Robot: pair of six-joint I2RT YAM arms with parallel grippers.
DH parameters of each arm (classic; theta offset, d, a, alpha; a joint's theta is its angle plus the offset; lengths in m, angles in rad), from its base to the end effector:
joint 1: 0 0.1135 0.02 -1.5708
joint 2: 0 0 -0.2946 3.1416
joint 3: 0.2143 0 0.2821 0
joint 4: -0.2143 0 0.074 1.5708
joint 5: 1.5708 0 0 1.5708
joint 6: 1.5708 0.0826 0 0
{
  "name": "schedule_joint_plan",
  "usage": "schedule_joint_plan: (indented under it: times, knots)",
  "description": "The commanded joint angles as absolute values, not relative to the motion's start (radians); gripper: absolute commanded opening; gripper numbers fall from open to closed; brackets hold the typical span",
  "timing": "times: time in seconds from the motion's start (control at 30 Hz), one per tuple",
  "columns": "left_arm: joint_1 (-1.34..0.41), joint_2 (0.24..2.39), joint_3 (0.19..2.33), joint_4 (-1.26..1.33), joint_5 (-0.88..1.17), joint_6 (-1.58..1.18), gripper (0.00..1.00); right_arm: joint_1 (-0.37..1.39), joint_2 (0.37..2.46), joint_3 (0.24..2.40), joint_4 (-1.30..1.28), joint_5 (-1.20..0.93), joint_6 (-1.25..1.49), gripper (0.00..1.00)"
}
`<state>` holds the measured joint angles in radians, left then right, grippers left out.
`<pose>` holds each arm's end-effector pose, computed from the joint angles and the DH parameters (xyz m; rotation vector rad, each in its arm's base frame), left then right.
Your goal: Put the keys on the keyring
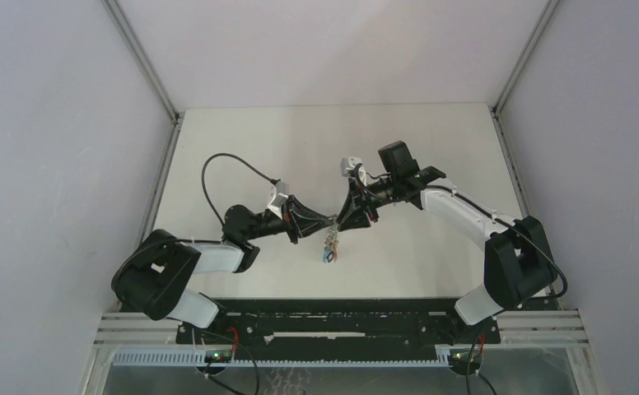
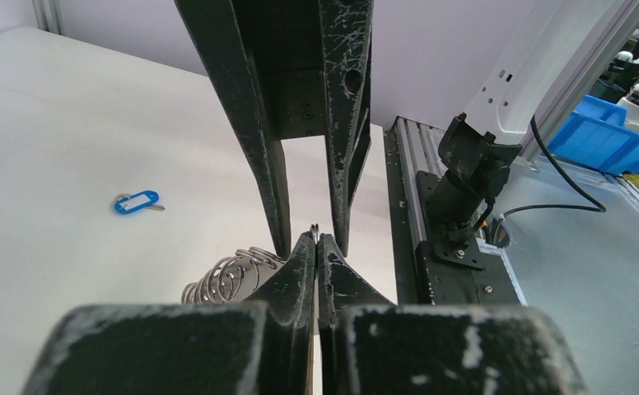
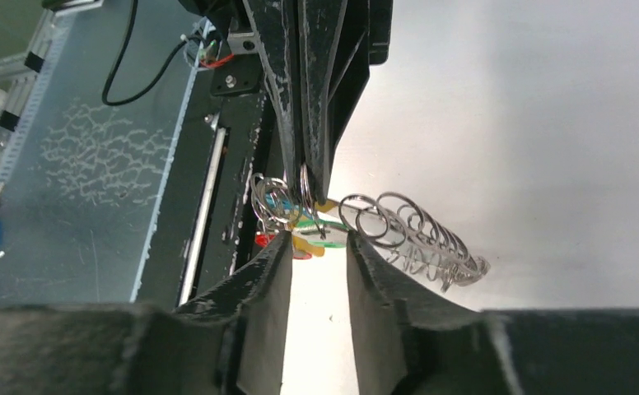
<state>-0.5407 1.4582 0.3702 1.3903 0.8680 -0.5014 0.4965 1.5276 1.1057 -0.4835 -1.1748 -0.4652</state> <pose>0.2159 -0.2031 0.2279 0.8410 1.2784 -1.3965 0.2703 0.2331 0.2664 -1.4177 1.6596 1.4275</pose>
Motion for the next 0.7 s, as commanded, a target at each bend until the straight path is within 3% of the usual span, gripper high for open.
schedule_joint_plan:
  times: [0.0,0.1,0.33,0.67]
  knots:
    - [-0.541,1.423,0.363,1.474,0.850,-0.484,0.00,0.472,1.468,1.079,-0.451,-1.201,-0.499,0.35]
    - [-0.540,1.425,0.366,1.475,0.852,-0.486,0.00,0.470,1.454,1.070,-0.421,-1.207,-0.496,0.40]
    - [-0.541,1.426,0.370,1.473,0.861,-0.489,0.00,0.478,1.477,1.071,-0.327,-1.229,-0.451,0.41]
    - [-0.541,1.429,0.381,1.474,0.860,-0.493,0.00,0.493,1.504,1.078,-0.319,-1.254,-0.455,0.24]
